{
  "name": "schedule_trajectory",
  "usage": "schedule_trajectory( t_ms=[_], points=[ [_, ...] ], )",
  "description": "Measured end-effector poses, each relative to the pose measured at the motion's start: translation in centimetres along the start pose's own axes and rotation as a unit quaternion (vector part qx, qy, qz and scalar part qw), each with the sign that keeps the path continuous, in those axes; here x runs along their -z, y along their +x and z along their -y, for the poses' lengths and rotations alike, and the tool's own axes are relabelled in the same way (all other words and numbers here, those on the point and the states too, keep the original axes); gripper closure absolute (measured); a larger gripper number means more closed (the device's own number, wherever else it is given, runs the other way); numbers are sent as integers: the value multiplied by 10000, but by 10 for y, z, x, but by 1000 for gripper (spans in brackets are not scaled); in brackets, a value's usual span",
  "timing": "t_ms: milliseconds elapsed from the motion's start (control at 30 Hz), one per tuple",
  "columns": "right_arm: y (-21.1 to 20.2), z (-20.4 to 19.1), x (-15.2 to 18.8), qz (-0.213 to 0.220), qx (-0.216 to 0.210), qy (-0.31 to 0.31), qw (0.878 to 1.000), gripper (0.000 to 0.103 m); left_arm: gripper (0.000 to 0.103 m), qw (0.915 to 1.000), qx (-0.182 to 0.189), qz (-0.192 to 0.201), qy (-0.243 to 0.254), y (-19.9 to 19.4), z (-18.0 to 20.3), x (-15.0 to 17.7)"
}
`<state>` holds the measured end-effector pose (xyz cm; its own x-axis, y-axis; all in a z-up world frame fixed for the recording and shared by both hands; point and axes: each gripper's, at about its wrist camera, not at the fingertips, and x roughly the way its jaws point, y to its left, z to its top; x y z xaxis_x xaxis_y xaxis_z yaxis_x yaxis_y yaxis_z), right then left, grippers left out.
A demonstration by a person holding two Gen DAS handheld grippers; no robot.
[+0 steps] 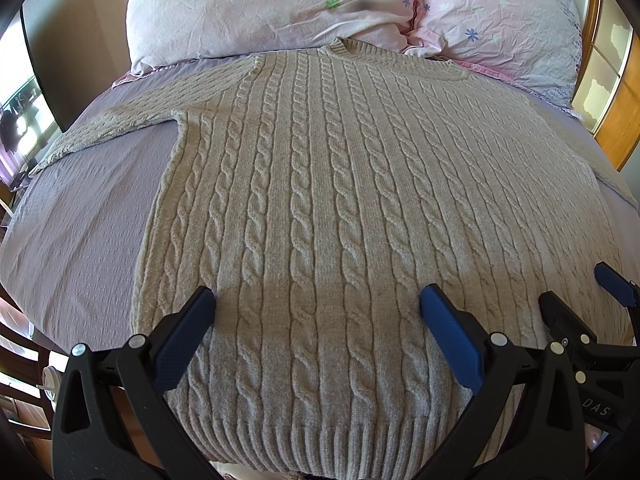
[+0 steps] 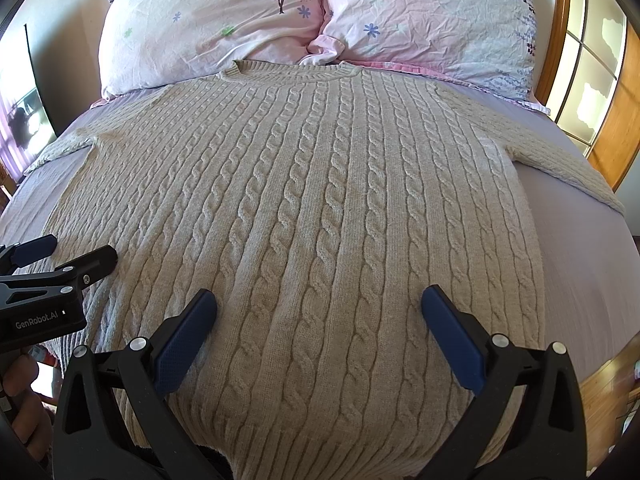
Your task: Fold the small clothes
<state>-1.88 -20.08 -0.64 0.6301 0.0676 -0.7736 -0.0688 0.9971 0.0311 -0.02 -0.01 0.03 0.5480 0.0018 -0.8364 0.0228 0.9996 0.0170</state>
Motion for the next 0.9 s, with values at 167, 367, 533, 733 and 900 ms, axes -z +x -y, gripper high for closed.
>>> schedule_trajectory(
  t_ms=[167, 367, 533, 733, 900],
  points=[
    [0, 0, 0, 0, 0, 0, 10000, 1, 2, 10000, 0, 2, 1, 0, 0, 0],
    [0, 0, 0, 1, 2, 3, 10000, 1, 2, 10000, 0, 3, 0, 0, 0, 0],
    [0, 0, 0, 0, 4, 3, 10000, 1, 2, 10000, 0, 4, 0, 0, 0, 0],
    [0, 0, 0, 2, 6, 4, 10000, 1, 2, 10000, 2, 1, -1, 0, 0, 0],
    [1, -3, 0, -17, 1, -9, 10000, 1, 2, 10000, 12, -66, 15, 0, 1, -2]
  ],
)
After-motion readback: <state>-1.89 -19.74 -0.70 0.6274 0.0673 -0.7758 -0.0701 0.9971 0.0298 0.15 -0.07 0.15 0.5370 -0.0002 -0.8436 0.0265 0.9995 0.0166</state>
